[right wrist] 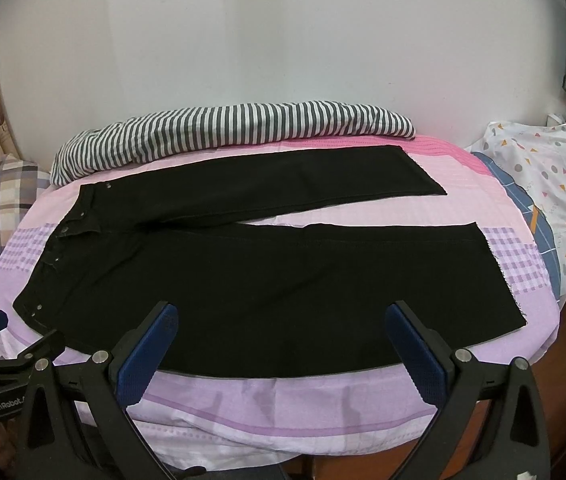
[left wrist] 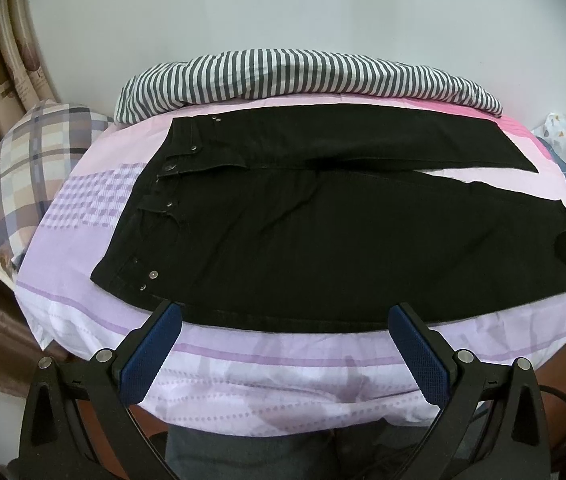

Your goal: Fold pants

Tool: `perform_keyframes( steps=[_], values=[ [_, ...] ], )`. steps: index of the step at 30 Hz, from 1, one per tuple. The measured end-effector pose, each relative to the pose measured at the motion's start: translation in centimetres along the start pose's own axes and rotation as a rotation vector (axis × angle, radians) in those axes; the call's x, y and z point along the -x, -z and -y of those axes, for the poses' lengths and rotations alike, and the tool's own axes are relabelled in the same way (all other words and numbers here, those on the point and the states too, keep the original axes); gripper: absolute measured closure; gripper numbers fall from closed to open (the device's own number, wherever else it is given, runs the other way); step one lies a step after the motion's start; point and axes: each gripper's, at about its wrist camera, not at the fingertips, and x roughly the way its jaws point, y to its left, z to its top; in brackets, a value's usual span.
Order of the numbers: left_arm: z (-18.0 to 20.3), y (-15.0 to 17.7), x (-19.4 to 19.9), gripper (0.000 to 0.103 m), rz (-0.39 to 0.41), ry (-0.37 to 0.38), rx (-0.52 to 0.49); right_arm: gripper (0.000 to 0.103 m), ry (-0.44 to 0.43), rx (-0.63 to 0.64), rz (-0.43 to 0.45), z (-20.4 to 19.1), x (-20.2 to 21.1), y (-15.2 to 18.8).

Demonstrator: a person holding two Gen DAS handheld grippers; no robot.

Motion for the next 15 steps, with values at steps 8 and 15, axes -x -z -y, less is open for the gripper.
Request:
perform_keyframes(
  steps=[8,15],
  values=[
    [-0.02,0.06,0.02,0.001,0.004,-0.003,0.0,0.0,0.001,-0.001,0.003,0.12,0.15,0.15],
    [-0.05,0.0,0.22,0.001,0.014,-0.007,-0.003,0.0,0.007,0.004,0.016,0.1,0.21,0.07]
  ],
)
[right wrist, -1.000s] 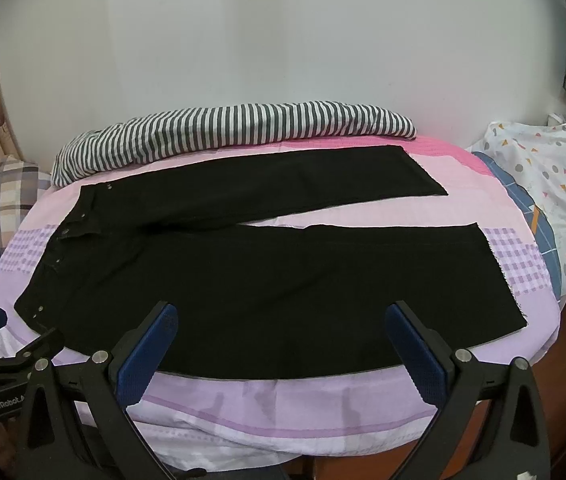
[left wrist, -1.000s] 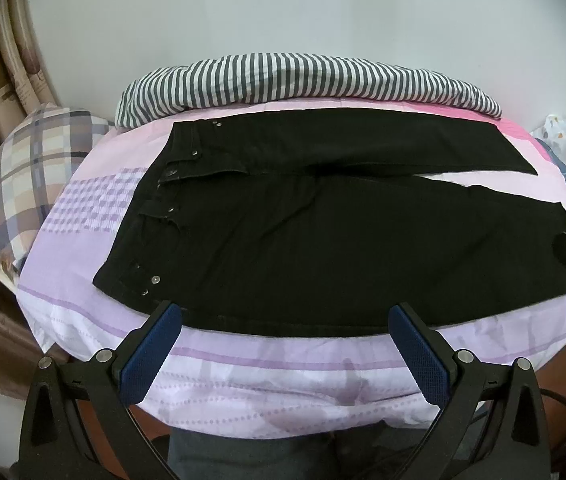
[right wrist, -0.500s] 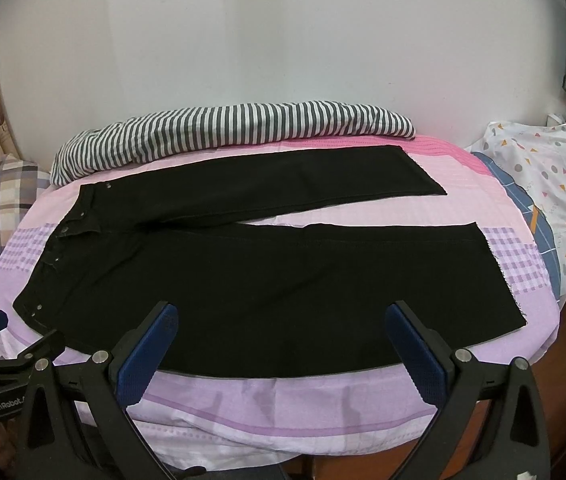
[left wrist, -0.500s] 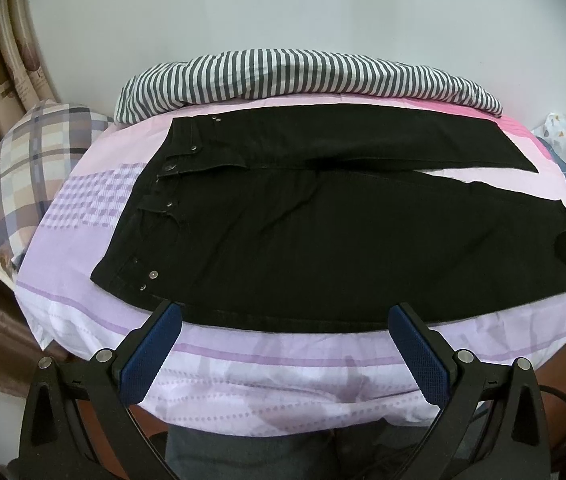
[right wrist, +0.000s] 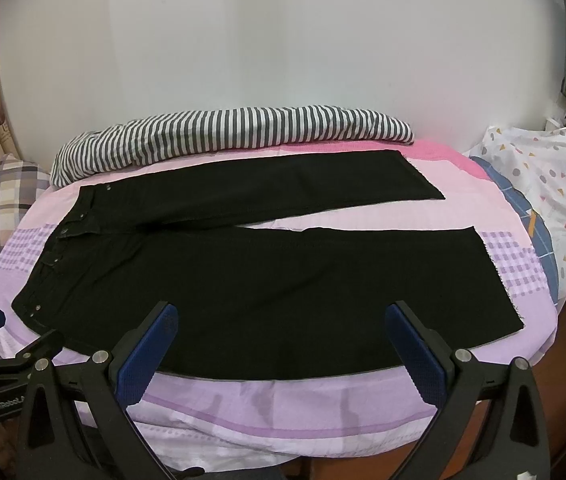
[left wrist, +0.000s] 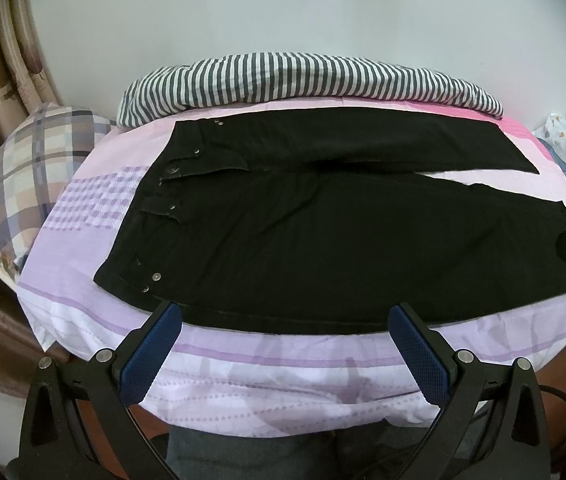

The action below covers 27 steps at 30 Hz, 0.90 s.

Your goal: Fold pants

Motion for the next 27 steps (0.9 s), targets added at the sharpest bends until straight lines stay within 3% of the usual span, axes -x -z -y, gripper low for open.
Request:
perform_keyframes(
  steps=[27],
  values=[
    [0.13,-0.27,0.26,0.001,0.01,-0.002,-0.004,0.0,0.003,0.003,0.016,0.03,0.33,0.23]
  ],
)
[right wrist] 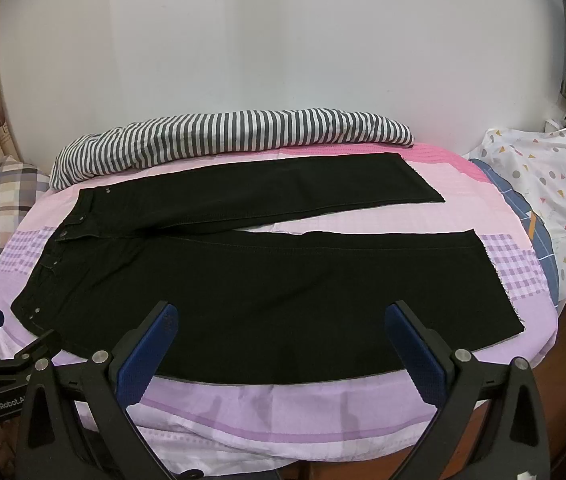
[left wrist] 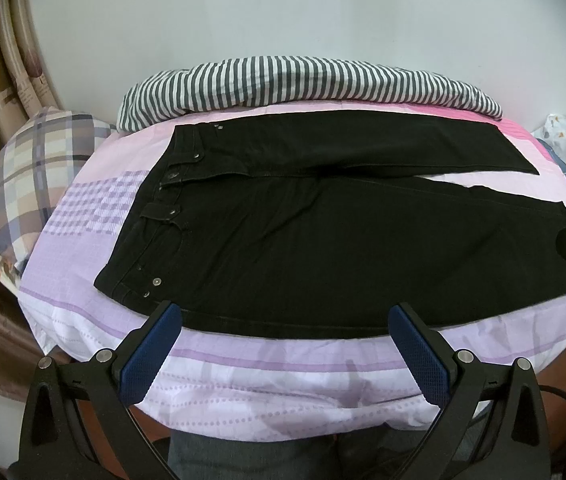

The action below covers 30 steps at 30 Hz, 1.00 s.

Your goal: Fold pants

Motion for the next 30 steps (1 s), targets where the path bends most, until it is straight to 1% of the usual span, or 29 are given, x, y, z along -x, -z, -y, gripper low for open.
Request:
perform_keyframes(
  steps=[11,15,18,20,22,24,25,26,28,29,30],
  values=[
    [-0.1,-0.1,-0.4,0.001,-0.006,0.005,0.0,0.0,-0.01,-0.005,-0.007,0.1,-0.4,-0.3],
    [-0.5,-0.3,-1.1,0.001,-0.018,0.027,0.014,0.0,-0.062,-0.029,-0.03,0.5,-1.3,-0.8],
    [-1.2,-0.8,-1.6,0.001,-0.03,0.061,0.041,0.0,-0.101,-0.041,-0.042,0.8,-1.8,-1.1],
    [-2.1,-1.3,-2.1,0.001,-0.033,0.073,0.065,0.0,-0.101,-0.041,-0.043,1.0,-2.1,-1.4],
    [-2.8,-1.8,-2.6,0.006,-0.038,0.076,0.078,0.0,-0.101,-0.047,-0.033,1.3,-2.2,-1.8],
    [-3.8,-2.7,-3.2,0.016,-0.041,0.071,0.089,0.0,-0.127,-0.07,-0.036,1.9,-2.5,-2.3],
    [-4.5,-3.2,-3.7,0.02,-0.047,0.076,0.099,0.0,-0.148,-0.086,-0.036,2.2,-2.8,-2.6],
    [-5.1,-3.7,-4.1,0.025,-0.052,0.082,0.107,0.0,-0.161,-0.096,-0.037,2.5,-3.0,-2.8],
    [-6.5,-4.7,-5.0,0.032,-0.059,0.089,0.133,0.0,-0.172,-0.104,-0.038,2.8,-3.5,-3.4],
    [-7.6,-5.4,-5.5,0.038,-0.063,0.094,0.152,0.0,-0.172,-0.106,-0.04,2.8,-3.8,-3.6],
    [-8.4,-6.0,-6.0,0.041,-0.066,0.096,0.166,0.0,-0.175,-0.106,-0.044,2.7,-4.3,-3.9]
  ],
)
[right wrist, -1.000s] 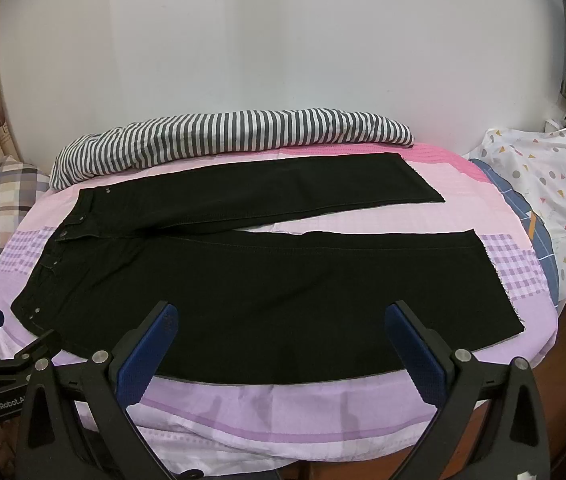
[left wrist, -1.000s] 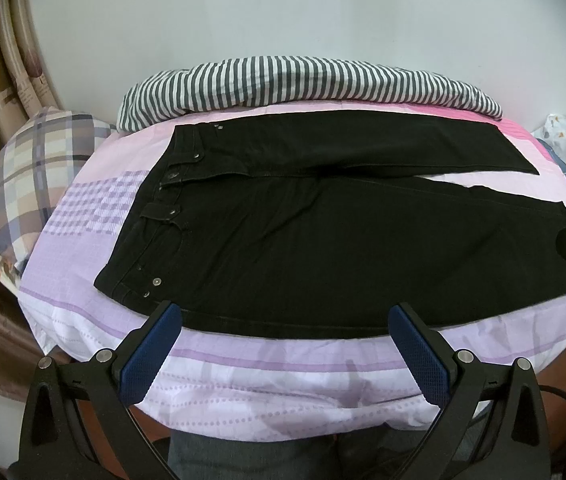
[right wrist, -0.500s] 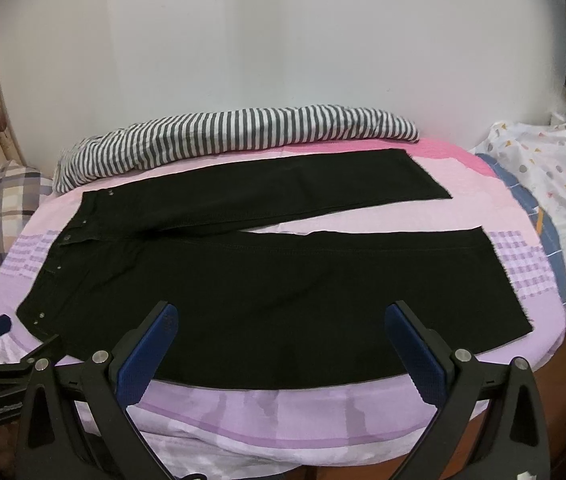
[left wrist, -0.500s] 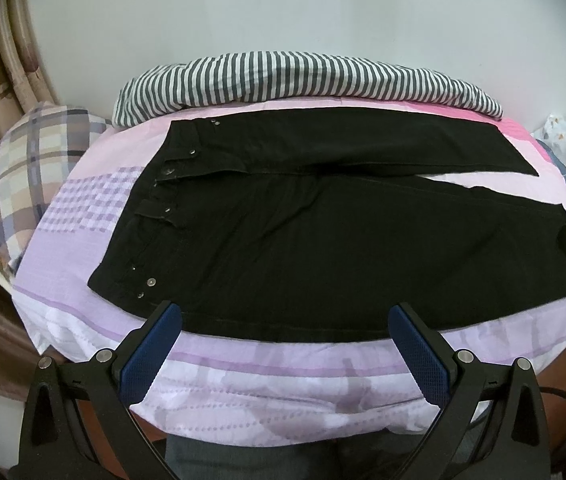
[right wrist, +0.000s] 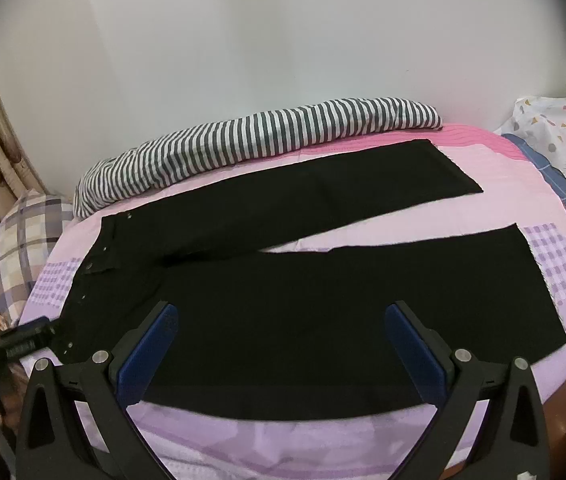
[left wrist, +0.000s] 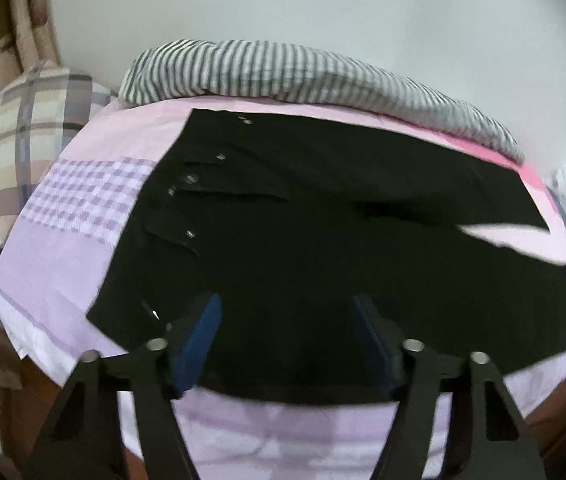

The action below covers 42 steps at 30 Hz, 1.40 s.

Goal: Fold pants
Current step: 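Move both grippers to the waistband of the black trousers and grasp it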

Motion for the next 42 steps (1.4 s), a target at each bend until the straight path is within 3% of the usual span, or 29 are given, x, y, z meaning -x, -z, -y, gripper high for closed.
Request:
perform_keyframes(
  steps=[6,9,12,19,28,34,42],
  values=[
    [-6.1,-6.1,-2.5,0.049,0.018,0.05,0.106,0.0,-0.007,-0.002,-0.044,-0.6,-3.1,-1.5],
    [-9.2,-9.3,-4.2,0.05,0.011,0.124,0.185,0.0,-0.026,-0.015,-0.066,-0.8,-5.0,-2.5],
    [-12.2,-12.4,-6.8,0.051,-0.018,0.211,0.266,0.0,-0.049,-0.032,-0.08,-1.1,-6.7,-3.6],
    [-16.2,-17.0,-13.2,0.059,-0.088,0.313,0.408,0.0,-0.05,-0.054,-0.122,-1.9,-11.6,-6.4],
    [-19.2,-19.4,-20.0,0.064,-0.168,0.354,0.519,0.0,-0.045,-0.003,-0.144,-3.9,-16.8,-9.5],
    [-19.3,-20.7,-22.8,0.067,-0.193,0.392,0.518,0.0,-0.052,0.02,-0.164,-5.2,-19.6,-10.7],
    [-18.2,-22.8,-24.1,0.081,-0.197,0.46,0.484,0.0,-0.07,0.063,-0.172,-6.7,-22.6,-12.3]
  ],
)
